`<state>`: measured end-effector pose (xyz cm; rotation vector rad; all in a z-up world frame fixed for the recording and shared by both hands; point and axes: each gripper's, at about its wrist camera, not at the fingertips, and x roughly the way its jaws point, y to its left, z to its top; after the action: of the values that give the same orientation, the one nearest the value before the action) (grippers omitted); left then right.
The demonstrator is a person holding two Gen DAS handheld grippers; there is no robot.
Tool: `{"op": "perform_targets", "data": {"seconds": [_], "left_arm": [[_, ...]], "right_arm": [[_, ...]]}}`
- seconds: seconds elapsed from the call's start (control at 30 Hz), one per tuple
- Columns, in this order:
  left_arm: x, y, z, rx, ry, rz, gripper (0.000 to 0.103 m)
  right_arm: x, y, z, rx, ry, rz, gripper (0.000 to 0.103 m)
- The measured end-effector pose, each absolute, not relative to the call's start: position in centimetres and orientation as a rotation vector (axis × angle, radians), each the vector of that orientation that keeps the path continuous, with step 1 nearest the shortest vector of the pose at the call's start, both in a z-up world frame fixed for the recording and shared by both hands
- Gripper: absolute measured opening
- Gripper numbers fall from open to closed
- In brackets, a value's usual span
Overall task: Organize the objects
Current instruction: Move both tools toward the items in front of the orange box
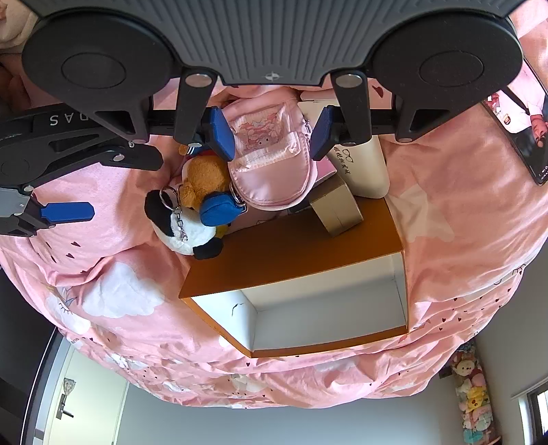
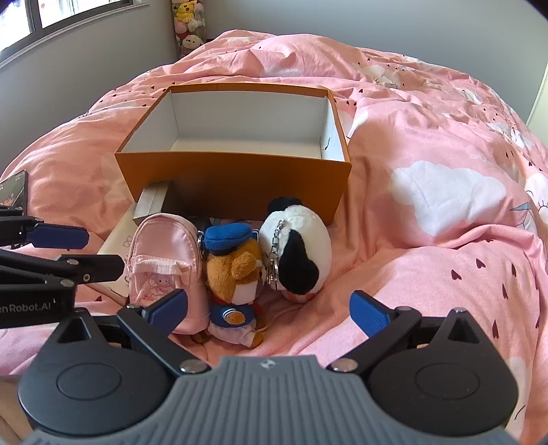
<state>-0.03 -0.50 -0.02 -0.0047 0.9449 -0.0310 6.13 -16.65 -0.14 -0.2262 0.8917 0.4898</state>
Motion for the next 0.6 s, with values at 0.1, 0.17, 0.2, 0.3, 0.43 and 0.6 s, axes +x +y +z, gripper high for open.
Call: {"op": "perform_targets", "data": {"seconds": [0.1,0.17,0.2,0.3,0.43,0.6], "left_arm": [[-0.02,-0.52,-0.07,-0.003,0.948,-0.031,0.06],[-0.03,-0.5,-0.09,-0.004,0.947,-0.03,0.06],[-0.04,-0.46,-0.1,-0.003,0.946,-0.028,0.06],[-0.04,-0.42,-0.14,-0.003,0.947,-0.026,0.06],[-0.01,-0.38,-0.17,-0.004,0.953,-0.023,0.06],[-0.01,-0.35,-0.17,-0.004,0.952,-0.024,0.06]], "right_arm": [[6.17,-16.6,-0.19,-0.23,0.895,0.489,0.101],[6.19,-16.56,-0.19,-0.232,0.897,0.489,0.101],[6.2,-16.55,-0.2,-0.234,0.899,0.489,0.101],[6.17,-16.51,-0.2,-0.236,0.898,0.489,0.101],[6.14,-16.42,-0.24,-0.242,0.896,0.491,0.101],[6.17,-16.29,-0.2,-0.25,0.897,0.494,0.101]]}}
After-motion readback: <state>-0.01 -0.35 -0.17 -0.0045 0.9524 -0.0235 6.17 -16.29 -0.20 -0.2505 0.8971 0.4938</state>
